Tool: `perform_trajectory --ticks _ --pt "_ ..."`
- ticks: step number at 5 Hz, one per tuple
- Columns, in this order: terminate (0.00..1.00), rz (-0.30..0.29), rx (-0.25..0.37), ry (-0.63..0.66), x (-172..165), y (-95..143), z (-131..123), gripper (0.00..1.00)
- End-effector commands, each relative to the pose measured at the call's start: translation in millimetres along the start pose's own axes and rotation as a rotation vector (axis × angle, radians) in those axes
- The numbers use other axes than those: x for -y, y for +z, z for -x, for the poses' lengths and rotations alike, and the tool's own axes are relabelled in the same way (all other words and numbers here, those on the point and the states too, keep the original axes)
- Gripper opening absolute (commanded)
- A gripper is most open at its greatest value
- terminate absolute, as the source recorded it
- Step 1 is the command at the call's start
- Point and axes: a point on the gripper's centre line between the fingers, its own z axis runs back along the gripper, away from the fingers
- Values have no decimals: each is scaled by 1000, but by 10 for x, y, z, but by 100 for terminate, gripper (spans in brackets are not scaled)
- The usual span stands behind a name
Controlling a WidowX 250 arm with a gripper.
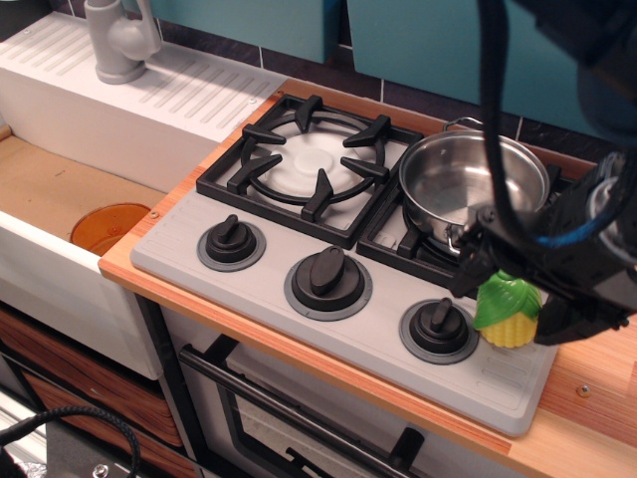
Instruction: Put pot or pan on stove and put corncob in pot or pan
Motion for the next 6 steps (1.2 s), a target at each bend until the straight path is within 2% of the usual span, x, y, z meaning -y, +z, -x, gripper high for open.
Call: perform_trajectory --ticks 1,2,3,5,6 --pt "0 58 70 33 117 -28 -87 100" --pt "0 72 79 41 149 -68 -129 100" --pt "0 85 79 59 163 -90 -169 0" --pt "0 74 67 63 160 -37 -180 0" --pt "0 77 31 55 78 157 -164 0"
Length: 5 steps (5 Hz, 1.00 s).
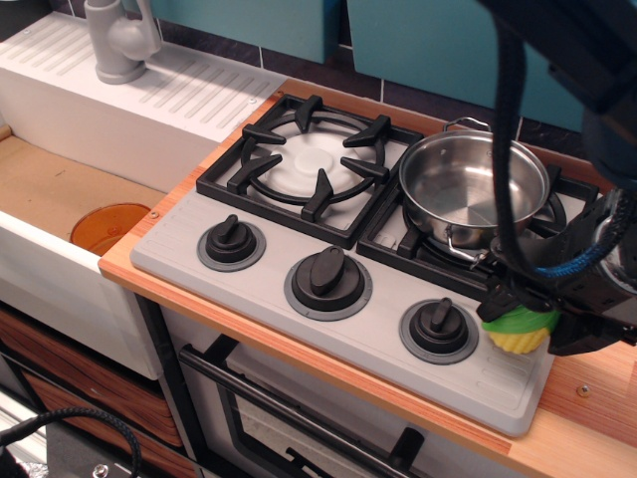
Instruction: Put pot or pan on stove and put corncob in pot or pan
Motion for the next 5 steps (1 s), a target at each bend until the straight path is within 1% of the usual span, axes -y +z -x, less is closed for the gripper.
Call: perform_trajectory --ticks 1,2,3,4,5 --pt "0 21 -48 8 -124 624 -168 0" --pt "0 9 -76 14 -201 824 -307 0" --pt "0 54 4 -21 -292 745 -651 0" --pt "0 69 55 -47 -381 568 -929 0" --pt "0 58 89 -59 -429 415 -1079 0"
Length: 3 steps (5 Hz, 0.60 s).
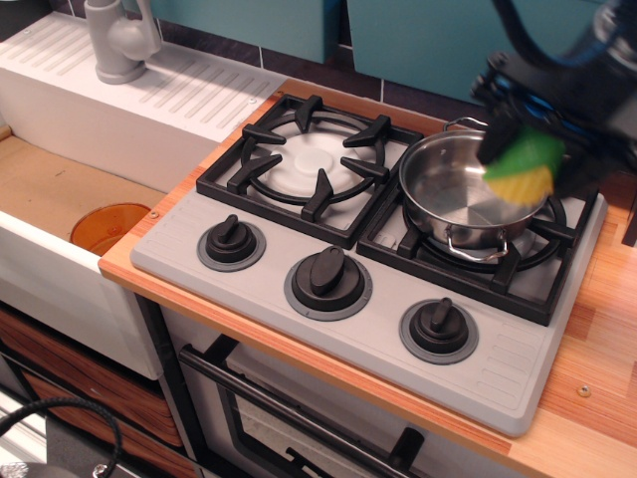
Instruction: Put pot or pan on stove and put corncob in pot or pan
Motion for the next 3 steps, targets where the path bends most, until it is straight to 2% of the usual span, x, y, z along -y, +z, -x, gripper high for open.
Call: perform_trajectory --ticks 1,2,3 --pt "0 36 124 -19 -95 -154 -296 0" --pt "0 39 82 -5 -95 -142 -266 100" --pt "0 48 61 -14 -139 -87 -186 100"
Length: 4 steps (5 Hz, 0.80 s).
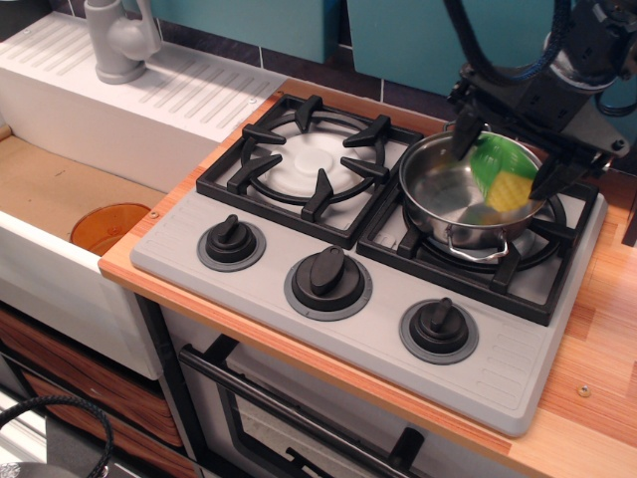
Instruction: Put pot or pan on stove and put corncob in pot or pan
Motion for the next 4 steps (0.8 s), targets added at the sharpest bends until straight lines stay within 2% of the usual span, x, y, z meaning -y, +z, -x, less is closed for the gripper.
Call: perform_trajectory --ticks 1,4 --pt "0 37 46 -17 -176 198 -58 100" --pt "0 36 78 -123 -699 70 -119 100"
